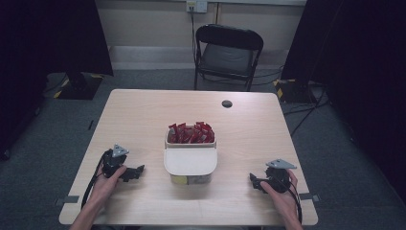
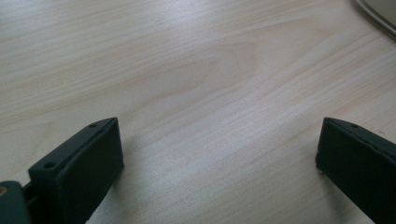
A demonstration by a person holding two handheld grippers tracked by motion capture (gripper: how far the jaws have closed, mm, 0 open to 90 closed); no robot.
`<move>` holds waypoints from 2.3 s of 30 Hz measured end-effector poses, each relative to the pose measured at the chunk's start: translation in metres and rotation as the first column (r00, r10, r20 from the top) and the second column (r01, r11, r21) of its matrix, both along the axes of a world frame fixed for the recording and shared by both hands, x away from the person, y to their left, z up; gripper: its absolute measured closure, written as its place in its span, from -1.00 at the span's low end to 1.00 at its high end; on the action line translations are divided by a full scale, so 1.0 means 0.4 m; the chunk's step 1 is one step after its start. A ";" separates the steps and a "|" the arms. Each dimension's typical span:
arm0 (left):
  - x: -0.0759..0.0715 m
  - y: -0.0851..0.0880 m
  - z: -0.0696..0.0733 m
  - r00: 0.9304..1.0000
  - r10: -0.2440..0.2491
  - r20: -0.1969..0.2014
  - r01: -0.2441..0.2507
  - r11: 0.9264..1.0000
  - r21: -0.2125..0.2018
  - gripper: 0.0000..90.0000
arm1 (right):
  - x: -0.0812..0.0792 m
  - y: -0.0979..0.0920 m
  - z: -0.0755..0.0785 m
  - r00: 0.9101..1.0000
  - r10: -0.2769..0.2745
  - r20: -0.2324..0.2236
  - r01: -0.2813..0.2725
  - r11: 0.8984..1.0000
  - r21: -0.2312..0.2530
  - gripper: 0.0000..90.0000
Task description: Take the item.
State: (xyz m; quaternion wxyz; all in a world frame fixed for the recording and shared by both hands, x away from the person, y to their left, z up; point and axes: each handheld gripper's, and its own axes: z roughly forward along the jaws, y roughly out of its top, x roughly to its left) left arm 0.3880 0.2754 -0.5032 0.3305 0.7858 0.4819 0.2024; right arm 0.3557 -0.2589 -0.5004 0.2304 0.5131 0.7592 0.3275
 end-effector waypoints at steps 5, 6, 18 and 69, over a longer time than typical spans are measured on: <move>-0.008 0.007 0.012 1.000 0.017 -0.007 -0.017 1.000 0.007 -0.79 | 0.000 0.001 0.000 1.000 -0.002 -0.001 0.002 1.000 0.000 -0.74; -0.011 0.005 0.014 0.999 0.037 -0.004 -0.037 0.999 -0.002 -0.68 | 0.000 0.001 0.000 1.000 -0.004 -0.001 0.004 1.000 0.000 -0.74; -0.030 0.000 0.035 1.000 -0.012 0.016 0.012 1.000 -0.011 -0.63 | 0.001 0.002 0.000 1.000 -0.005 -0.002 0.005 1.000 0.001 -0.74; -0.104 -0.102 0.119 0.949 -0.292 0.118 0.309 0.938 -0.159 -0.51 | 0.003 0.000 0.000 1.000 0.003 -0.002 -0.003 1.000 0.001 -0.75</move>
